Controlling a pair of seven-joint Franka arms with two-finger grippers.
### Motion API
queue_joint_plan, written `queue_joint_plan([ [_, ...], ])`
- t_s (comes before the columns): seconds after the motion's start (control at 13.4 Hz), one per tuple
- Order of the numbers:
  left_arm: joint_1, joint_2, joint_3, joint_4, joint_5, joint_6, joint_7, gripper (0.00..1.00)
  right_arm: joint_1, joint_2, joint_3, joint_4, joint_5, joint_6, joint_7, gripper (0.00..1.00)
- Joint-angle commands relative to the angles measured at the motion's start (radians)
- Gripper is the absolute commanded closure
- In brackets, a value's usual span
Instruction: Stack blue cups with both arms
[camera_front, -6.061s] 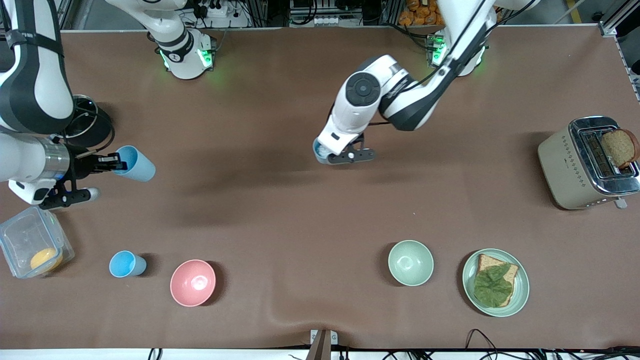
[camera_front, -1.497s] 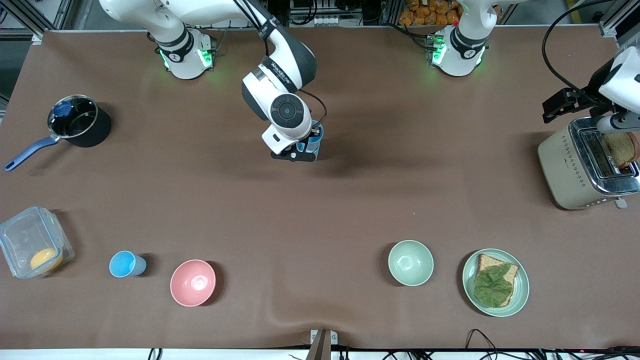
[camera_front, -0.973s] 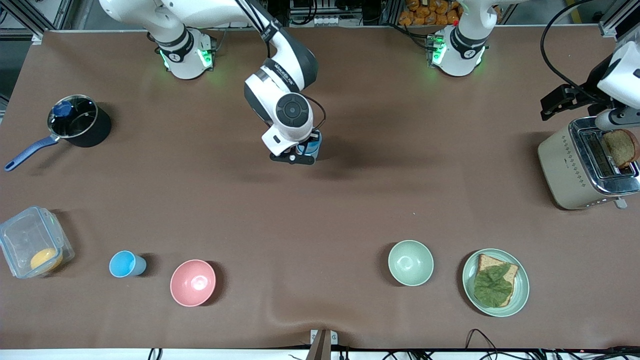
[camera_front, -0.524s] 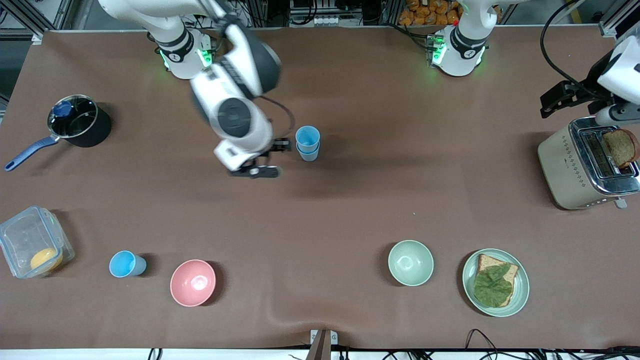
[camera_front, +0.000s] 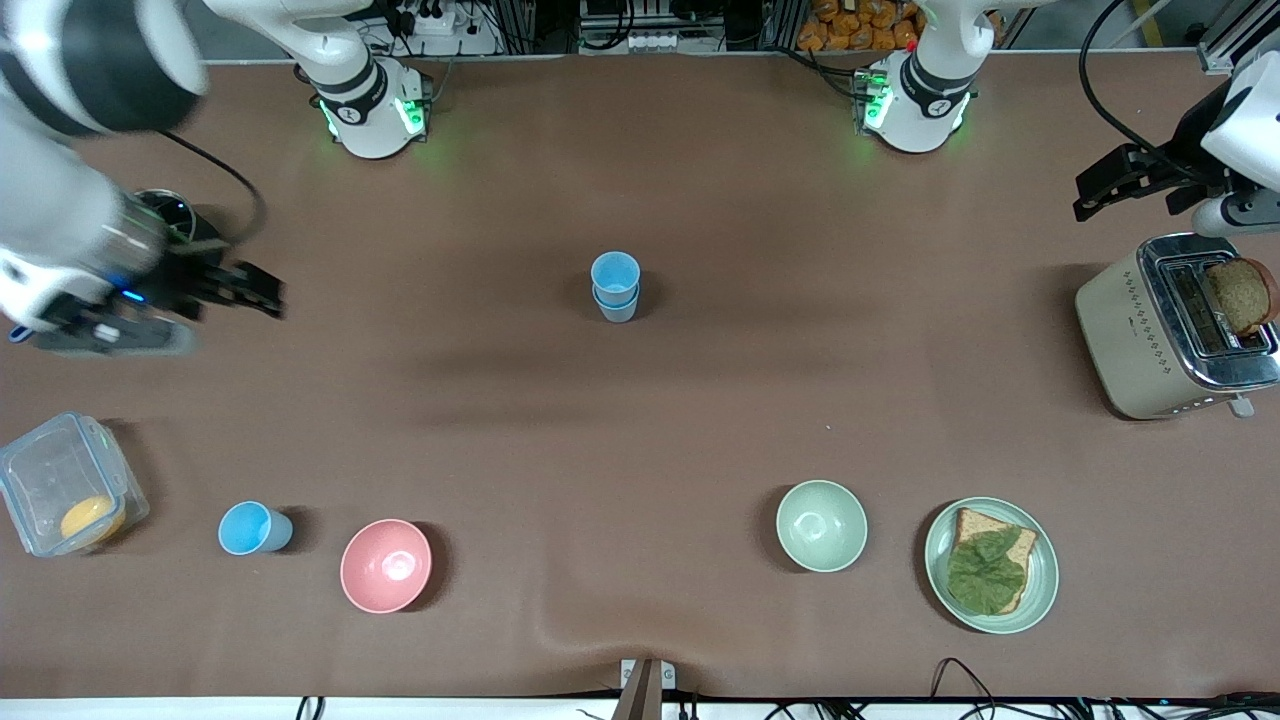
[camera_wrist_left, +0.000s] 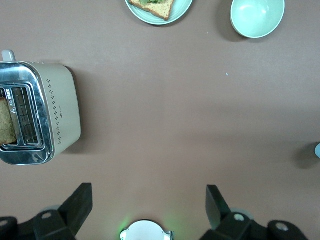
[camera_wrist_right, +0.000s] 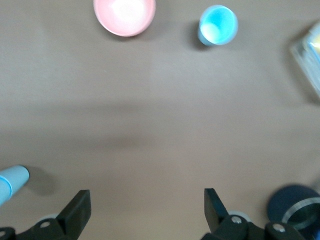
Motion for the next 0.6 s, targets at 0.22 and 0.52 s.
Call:
queue_joint_plan([
  [0.22,0.001,-0.012,0.006,0.009,-0.019,-0.02,-0.001,0.0,-0.072,-0.096,-0.06,-0.021,-0.012,-0.066,-0.189,0.0],
  [0.52,0.001,-0.011,0.009,0.013,-0.008,-0.02,-0.001,0.0,-0.076,-0.093,-0.055,0.022,-0.011,-0.082,-0.172,0.0],
])
